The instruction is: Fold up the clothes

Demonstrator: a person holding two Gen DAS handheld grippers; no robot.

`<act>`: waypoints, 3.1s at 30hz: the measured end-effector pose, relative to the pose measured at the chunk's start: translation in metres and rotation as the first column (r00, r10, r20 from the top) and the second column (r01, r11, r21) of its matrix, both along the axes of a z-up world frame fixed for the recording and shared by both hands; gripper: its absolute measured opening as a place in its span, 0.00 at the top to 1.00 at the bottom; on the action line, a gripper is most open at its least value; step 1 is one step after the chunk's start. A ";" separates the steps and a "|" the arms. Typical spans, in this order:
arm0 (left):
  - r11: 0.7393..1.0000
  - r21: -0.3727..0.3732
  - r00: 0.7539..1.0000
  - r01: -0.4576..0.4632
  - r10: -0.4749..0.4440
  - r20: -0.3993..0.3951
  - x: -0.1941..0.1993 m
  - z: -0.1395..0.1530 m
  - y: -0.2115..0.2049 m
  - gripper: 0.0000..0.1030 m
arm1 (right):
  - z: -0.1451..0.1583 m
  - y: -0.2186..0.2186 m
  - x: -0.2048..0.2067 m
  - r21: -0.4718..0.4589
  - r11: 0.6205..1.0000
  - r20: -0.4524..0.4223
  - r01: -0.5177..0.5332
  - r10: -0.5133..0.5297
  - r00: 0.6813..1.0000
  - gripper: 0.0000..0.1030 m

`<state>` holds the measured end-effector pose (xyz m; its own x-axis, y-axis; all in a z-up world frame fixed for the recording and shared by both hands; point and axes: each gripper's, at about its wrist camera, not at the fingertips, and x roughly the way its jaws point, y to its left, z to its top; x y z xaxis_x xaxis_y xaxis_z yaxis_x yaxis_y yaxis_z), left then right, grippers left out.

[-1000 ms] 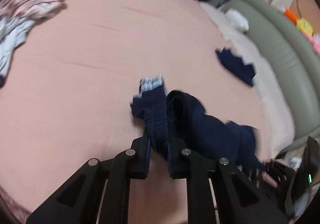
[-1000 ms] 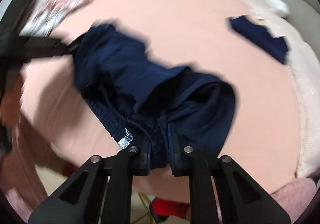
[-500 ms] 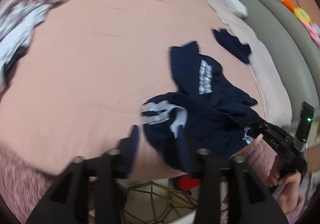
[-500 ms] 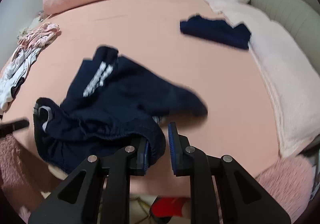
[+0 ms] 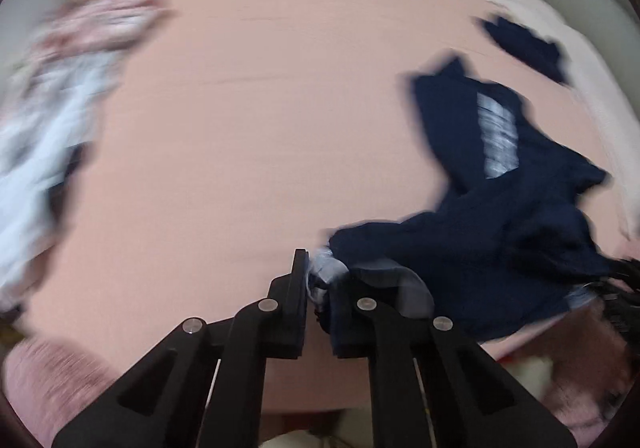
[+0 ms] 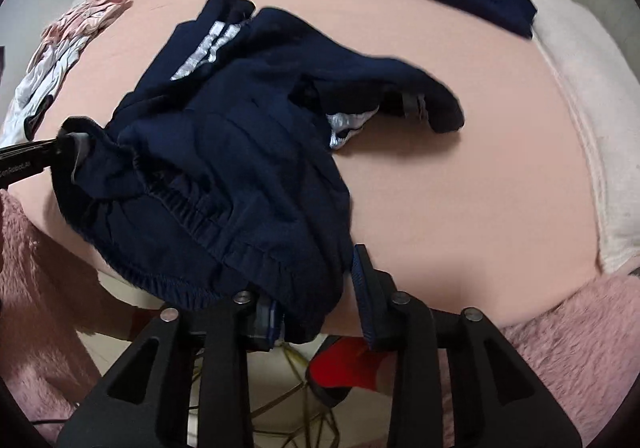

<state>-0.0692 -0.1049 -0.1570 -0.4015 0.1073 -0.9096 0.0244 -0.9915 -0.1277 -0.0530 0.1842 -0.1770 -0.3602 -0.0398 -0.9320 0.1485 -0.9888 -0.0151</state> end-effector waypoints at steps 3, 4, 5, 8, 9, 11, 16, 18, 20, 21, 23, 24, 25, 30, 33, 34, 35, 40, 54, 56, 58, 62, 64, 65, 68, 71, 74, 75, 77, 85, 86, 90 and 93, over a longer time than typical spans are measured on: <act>0.999 0.023 0.999 -0.031 0.031 -0.030 0.014 0.019 -0.006 0.91 | 0.032 0.006 0.002 -0.038 0.999 -0.120 0.023 -0.027 0.992 0.74; 1.000 0.012 0.999 0.002 -0.001 -0.044 0.018 0.026 0.002 0.91 | 0.045 0.004 0.004 -0.031 0.999 -0.177 0.024 -0.029 0.984 0.74; 0.999 0.005 0.998 0.034 -0.033 -0.051 0.021 0.031 0.009 0.91 | 0.059 0.000 0.007 -0.011 1.000 -0.234 0.017 -0.019 0.972 0.74; 0.991 0.044 0.992 0.125 -0.124 -0.020 0.017 0.026 0.026 0.77 | 0.070 -0.009 -0.001 -0.009 1.000 -0.224 -0.026 0.023 0.974 0.73; 0.988 0.050 0.989 0.149 -0.149 -0.006 0.014 0.022 0.031 0.62 | 0.066 -0.008 -0.004 -0.033 0.999 -0.187 -0.030 0.023 0.982 0.73; 0.987 0.025 0.985 0.162 -0.163 0.049 -0.005 0.002 0.039 0.56 | 0.044 -0.004 -0.010 -0.079 0.996 -0.070 -0.034 0.028 0.997 0.73; 0.979 0.035 0.977 0.198 -0.201 0.075 -0.016 -0.010 0.041 0.85 | 0.050 -0.001 -0.019 -0.057 0.998 -0.027 -0.036 0.035 0.999 0.81; 0.978 0.022 0.976 0.209 -0.210 0.053 -0.019 -0.005 0.040 0.93 | 0.073 0.003 -0.030 -0.049 0.998 -0.078 -0.039 0.035 0.996 0.91; 0.976 0.009 0.976 0.217 -0.217 0.028 -0.025 0.003 0.040 0.93 | 0.096 0.007 -0.040 -0.040 0.998 -0.128 -0.040 0.035 0.991 0.93; 0.977 0.004 0.977 0.212 -0.212 0.000 -0.035 0.018 0.038 0.94 | 0.107 0.009 -0.046 -0.036 0.999 -0.154 -0.041 0.035 0.988 0.93; 0.978 0.001 0.972 0.208 -0.206 -0.109 -0.057 0.070 0.033 0.94 | 0.130 0.013 -0.057 -0.027 0.999 -0.204 -0.042 0.036 0.978 0.94; 0.978 -0.001 0.964 0.207 -0.204 -0.170 -0.067 0.098 0.031 0.94 | 0.142 0.015 -0.062 -0.023 0.999 -0.229 -0.042 0.036 0.973 0.94; 0.979 -0.002 0.953 0.205 -0.200 -0.226 -0.074 0.125 0.029 0.94 | 0.153 0.017 -0.068 -0.019 0.999 -0.253 -0.043 0.037 0.967 0.94; 0.983 0.004 0.889 0.182 -0.163 -0.428 -0.063 0.237 0.011 0.93 | 0.288 0.030 -0.074 -0.134 0.989 -0.519 -0.057 -0.021 0.855 0.93; 0.985 0.012 0.835 0.174 -0.141 -0.532 -0.055 0.300 0.001 0.93 | 0.344 0.047 -0.062 -0.263 0.961 -0.563 -0.084 -0.082 0.822 0.92; 0.981 0.025 0.832 0.193 -0.150 -0.533 -0.046 0.304 -0.003 0.93 | 0.350 0.052 -0.055 -0.298 0.949 -0.556 -0.101 -0.087 0.826 0.92; 0.978 0.033 0.833 0.206 -0.157 -0.531 -0.039 0.306 -0.004 0.93 | 0.355 0.057 -0.048 -0.329 0.937 -0.551 -0.119 -0.088 0.830 0.92; 0.980 0.005 0.878 0.197 -0.174 -0.445 -0.049 0.275 0.023 0.93 | 0.350 0.044 -0.033 -0.264 0.957 -0.521 -0.123 -0.034 0.853 0.92; 0.982 0.039 0.862 0.184 -0.143 -0.487 -0.096 0.255 0.052 0.93 | 0.289 0.020 -0.116 -0.174 0.983 -0.453 -0.058 -0.028 0.891 0.92; 0.982 0.038 0.834 0.185 -0.137 -0.535 -0.081 0.271 0.048 0.93 | 0.318 0.022 -0.101 -0.193 0.978 -0.530 -0.082 -0.034 0.847 0.92; 0.987 0.033 0.845 0.160 -0.120 -0.521 -0.069 0.259 0.044 0.93 | 0.323 0.026 -0.084 -0.212 0.974 -0.549 -0.081 -0.050 0.835 0.92; 0.991 0.051 0.922 0.126 -0.098 -0.374 -0.058 0.177 0.042 0.93 | 0.296 0.034 -0.054 -0.231 0.971 -0.526 -0.066 -0.068 0.848 0.92; 0.993 0.052 0.963 0.107 -0.090 -0.255 -0.058 0.115 0.045 0.93 | 0.248 0.033 -0.047 -0.209 0.977 -0.460 -0.046 -0.057 0.886 0.92; 0.995 0.049 0.980 0.087 -0.077 -0.185 -0.060 0.080 0.047 0.93 | 0.225 0.033 -0.043 -0.198 0.980 -0.426 -0.037 -0.052 0.903 0.92; 0.997 0.064 0.998 0.037 -0.041 0.056 -0.058 -0.018 0.052 0.93 | 0.126 0.028 -0.044 -0.136 0.991 -0.253 0.011 -0.045 0.966 0.92; 0.998 0.023 0.995 0.066 -0.067 0.074 -0.041 -0.035 0.061 0.88 | 0.058 0.032 -0.036 -0.164 0.985 -0.106 0.061 -0.079 0.991 0.92; 0.993 -0.086 0.996 0.087 -0.086 0.014 -0.031 -0.022 0.069 0.54 | 0.041 0.037 -0.029 -0.180 0.980 -0.076 0.086 -0.101 0.992 0.91; 0.987 -0.124 0.994 0.106 -0.110 -0.028 -0.028 -0.014 0.074 0.54 | 0.038 0.038 -0.028 -0.176 0.980 -0.074 0.088 -0.102 0.992 0.91; 0.974 -0.177 0.984 0.143 -0.158 -0.077 -0.028 -0.005 0.083 0.54 | 0.036 0.040 -0.027 -0.174 0.980 -0.076 0.091 -0.105 0.991 0.91; 0.918 -0.277 0.950 0.285 -0.309 -0.045 -0.036 -0.012 0.110 0.54 | 0.044 0.030 -0.031 -0.188 0.981 -0.104 0.037 -0.058 0.993 0.85; 0.919 -0.271 0.950 0.287 -0.310 -0.043 -0.035 -0.012 0.109 0.54 | 0.046 0.028 -0.029 -0.187 0.982 -0.112 0.022 -0.043 0.993 0.85; 0.923 -0.315 0.966 0.222 -0.253 -0.061 -0.025 -0.009 0.104 0.50 | 0.048 0.023 -0.027 -0.170 0.985 -0.128 -0.004 -0.018 0.992 0.82; 0.933 -0.317 0.979 0.172 -0.197 -0.048 -0.023 -0.013 0.097 0.46 | 0.035 0.025 -0.028 -0.144 0.989 -0.084 0.024 -0.037 0.996 0.80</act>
